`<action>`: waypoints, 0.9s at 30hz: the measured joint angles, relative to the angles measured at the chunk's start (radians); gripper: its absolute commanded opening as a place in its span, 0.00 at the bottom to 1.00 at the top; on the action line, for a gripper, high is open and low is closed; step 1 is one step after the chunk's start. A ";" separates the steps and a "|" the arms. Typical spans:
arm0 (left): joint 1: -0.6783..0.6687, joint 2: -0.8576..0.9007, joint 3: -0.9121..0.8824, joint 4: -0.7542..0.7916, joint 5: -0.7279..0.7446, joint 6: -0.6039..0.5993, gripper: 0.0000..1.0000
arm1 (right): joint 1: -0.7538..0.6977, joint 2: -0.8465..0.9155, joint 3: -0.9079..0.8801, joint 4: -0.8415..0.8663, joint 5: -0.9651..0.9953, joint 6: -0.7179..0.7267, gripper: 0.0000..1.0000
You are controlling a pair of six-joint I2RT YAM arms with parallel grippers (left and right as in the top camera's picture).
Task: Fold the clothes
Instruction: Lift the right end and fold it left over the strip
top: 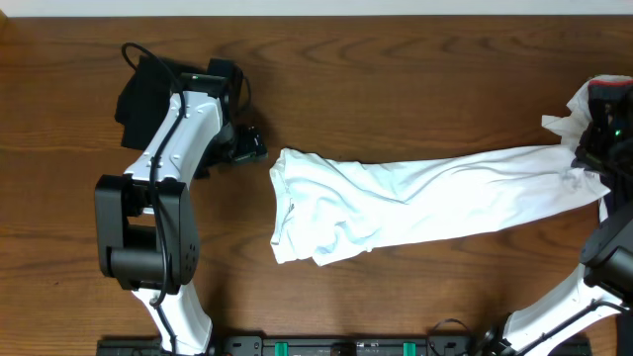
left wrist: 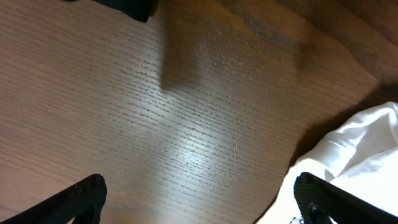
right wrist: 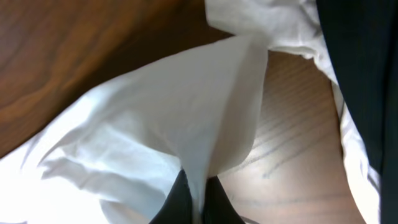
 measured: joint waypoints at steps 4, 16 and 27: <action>0.000 0.000 0.000 0.000 0.000 0.000 0.98 | 0.058 0.000 0.077 -0.095 -0.017 0.000 0.01; 0.000 0.000 0.000 0.000 0.000 0.000 0.98 | 0.442 0.000 0.101 -0.224 -0.039 -0.014 0.01; 0.000 0.000 0.000 0.000 0.000 0.000 0.98 | 0.754 -0.001 -0.031 -0.110 -0.046 0.054 0.02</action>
